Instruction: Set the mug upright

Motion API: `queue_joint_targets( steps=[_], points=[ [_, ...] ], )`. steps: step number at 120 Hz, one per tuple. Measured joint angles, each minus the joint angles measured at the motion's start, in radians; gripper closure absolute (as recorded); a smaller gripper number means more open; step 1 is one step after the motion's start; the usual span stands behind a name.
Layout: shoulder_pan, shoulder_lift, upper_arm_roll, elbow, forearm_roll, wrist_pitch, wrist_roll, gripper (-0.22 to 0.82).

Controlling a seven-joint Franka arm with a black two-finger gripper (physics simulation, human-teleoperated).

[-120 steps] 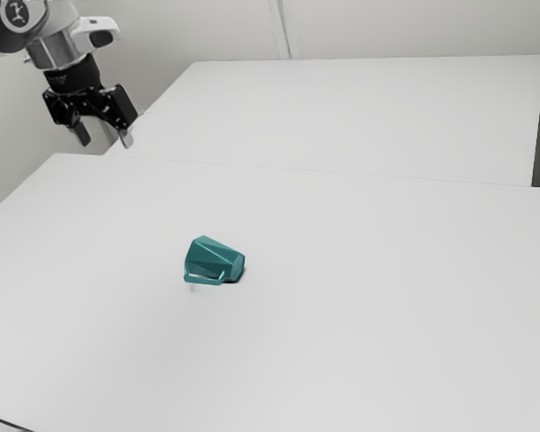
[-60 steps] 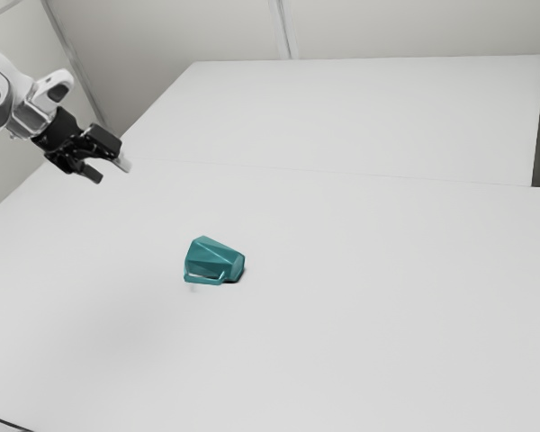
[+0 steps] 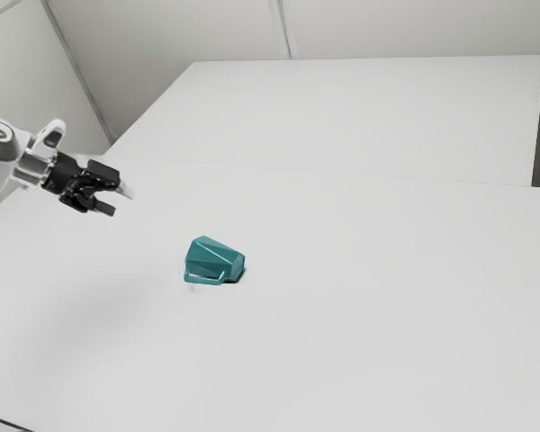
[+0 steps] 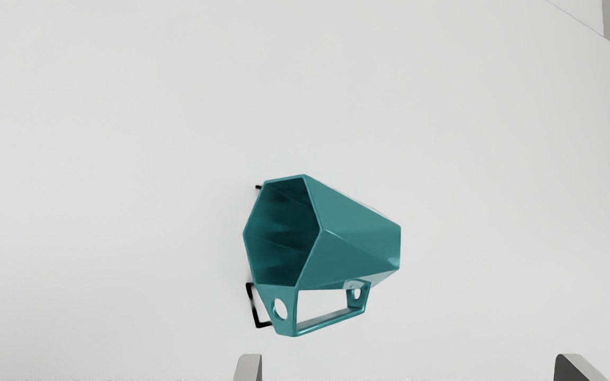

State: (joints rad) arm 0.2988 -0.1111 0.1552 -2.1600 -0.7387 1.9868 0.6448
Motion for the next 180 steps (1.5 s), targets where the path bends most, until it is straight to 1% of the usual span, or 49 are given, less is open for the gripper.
queue_joint_targets(
  steps=[27,45,76,90,140,180],
  points=[
    [0.004,0.109,0.001,0.001,-0.095,-0.009,0.059,0.00],
    [0.003,0.157,0.001,0.006,-0.140,-0.007,0.099,0.00],
    [0.003,0.262,0.000,0.087,-0.154,0.004,0.148,0.00],
    [0.002,0.296,-0.005,0.098,-0.162,0.011,0.166,0.00],
    [0.000,0.318,-0.060,0.097,-0.211,0.041,0.220,0.00],
    [0.000,0.311,-0.092,0.075,-0.249,0.046,0.228,0.00]
  ],
)
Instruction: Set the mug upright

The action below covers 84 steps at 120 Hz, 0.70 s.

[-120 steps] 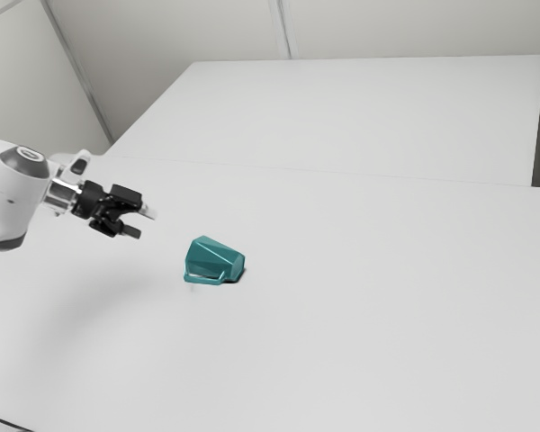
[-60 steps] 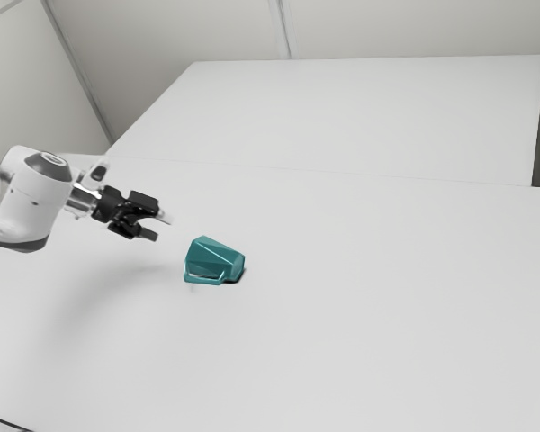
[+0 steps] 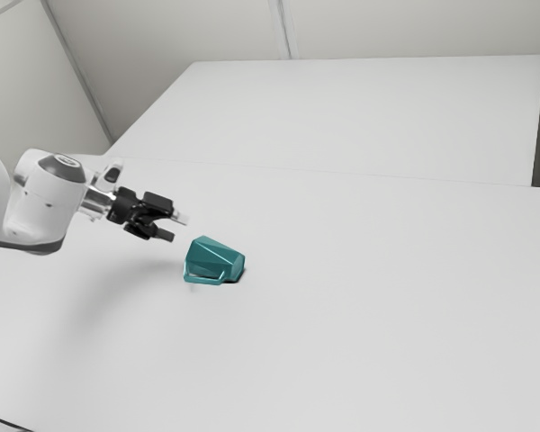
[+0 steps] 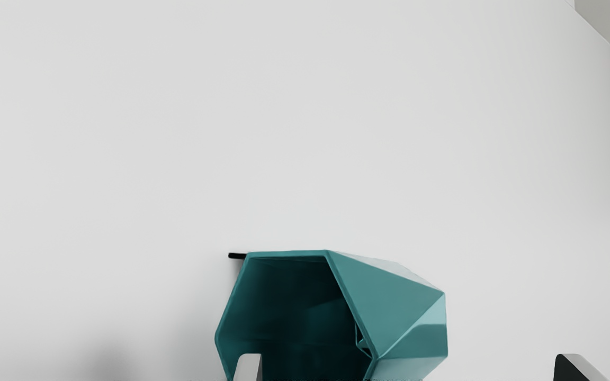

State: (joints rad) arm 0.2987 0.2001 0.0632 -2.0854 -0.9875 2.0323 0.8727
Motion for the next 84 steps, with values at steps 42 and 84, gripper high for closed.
queue_joint_targets(
  steps=[42,84],
  points=[
    [0.001,0.004,-0.031,-0.039,-0.028,-0.005,-0.035,0.00],
    [0.000,0.036,-0.049,-0.038,-0.039,0.009,-0.069,0.00]
  ],
)
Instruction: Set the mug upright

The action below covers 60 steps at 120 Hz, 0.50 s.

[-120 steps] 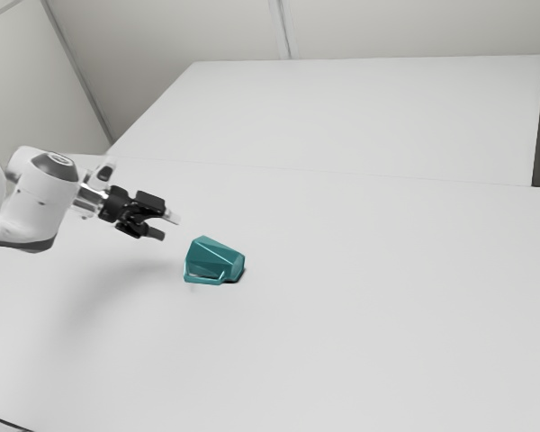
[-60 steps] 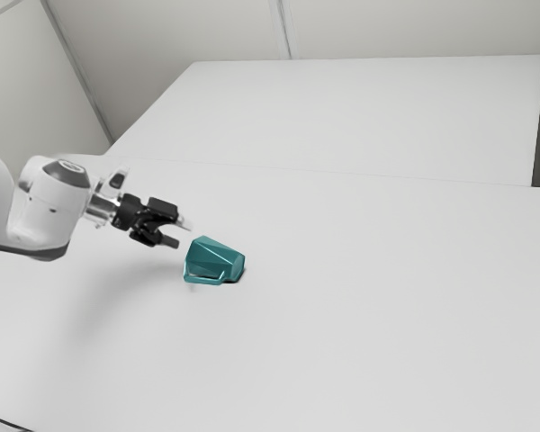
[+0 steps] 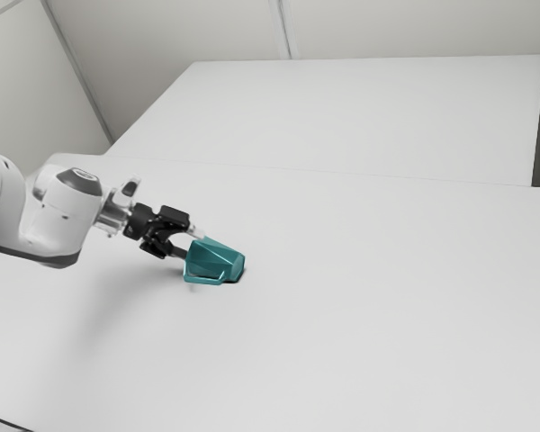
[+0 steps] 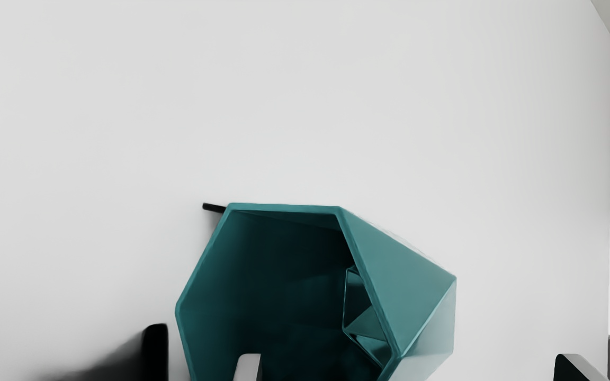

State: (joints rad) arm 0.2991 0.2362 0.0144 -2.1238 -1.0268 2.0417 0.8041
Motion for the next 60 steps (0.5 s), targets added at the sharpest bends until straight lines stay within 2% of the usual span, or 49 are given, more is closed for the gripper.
queue_joint_targets(
  steps=[20,60],
  points=[
    [0.000,0.001,-0.009,0.000,-0.010,0.009,-0.010,0.01],
    [0.000,0.009,-0.023,0.000,-0.021,0.025,-0.024,0.15]
  ],
)
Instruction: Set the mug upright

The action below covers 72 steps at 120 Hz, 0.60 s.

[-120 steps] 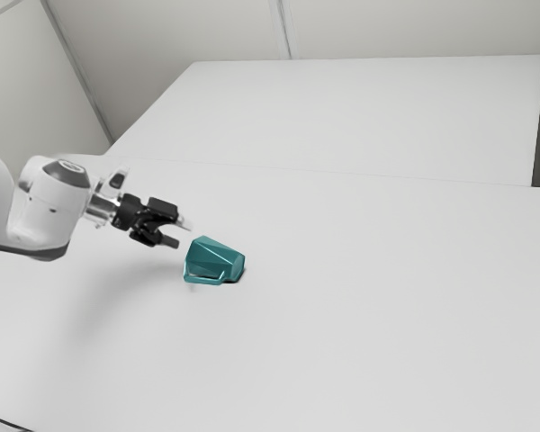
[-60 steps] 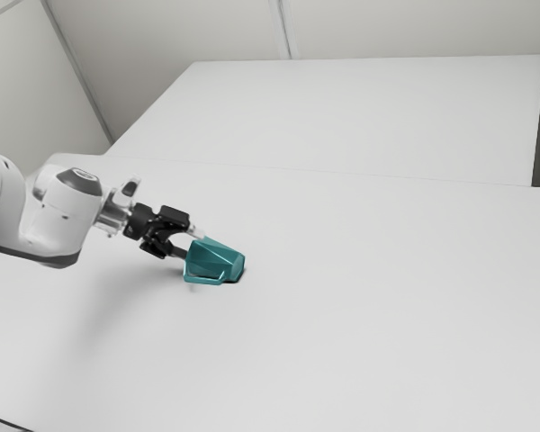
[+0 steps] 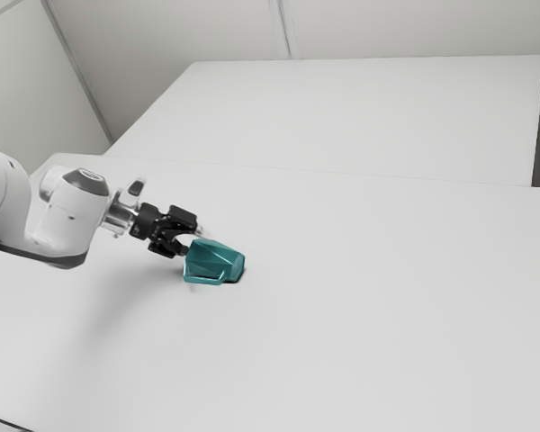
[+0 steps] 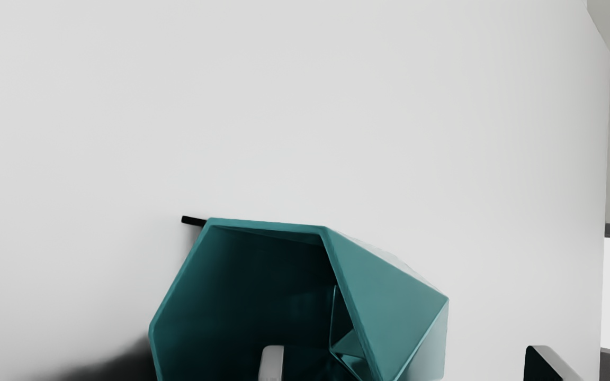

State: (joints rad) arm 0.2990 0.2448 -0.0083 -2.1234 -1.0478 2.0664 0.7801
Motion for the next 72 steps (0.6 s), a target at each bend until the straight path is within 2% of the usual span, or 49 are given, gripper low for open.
queue_joint_targets(
  steps=[11,43,72],
  points=[
    [0.000,0.002,-0.002,0.000,-0.001,0.005,-0.003,0.20],
    [0.000,0.003,-0.007,0.001,-0.003,0.014,-0.010,0.44],
    [0.000,0.000,-0.007,0.003,-0.008,0.017,-0.014,0.61]
  ],
)
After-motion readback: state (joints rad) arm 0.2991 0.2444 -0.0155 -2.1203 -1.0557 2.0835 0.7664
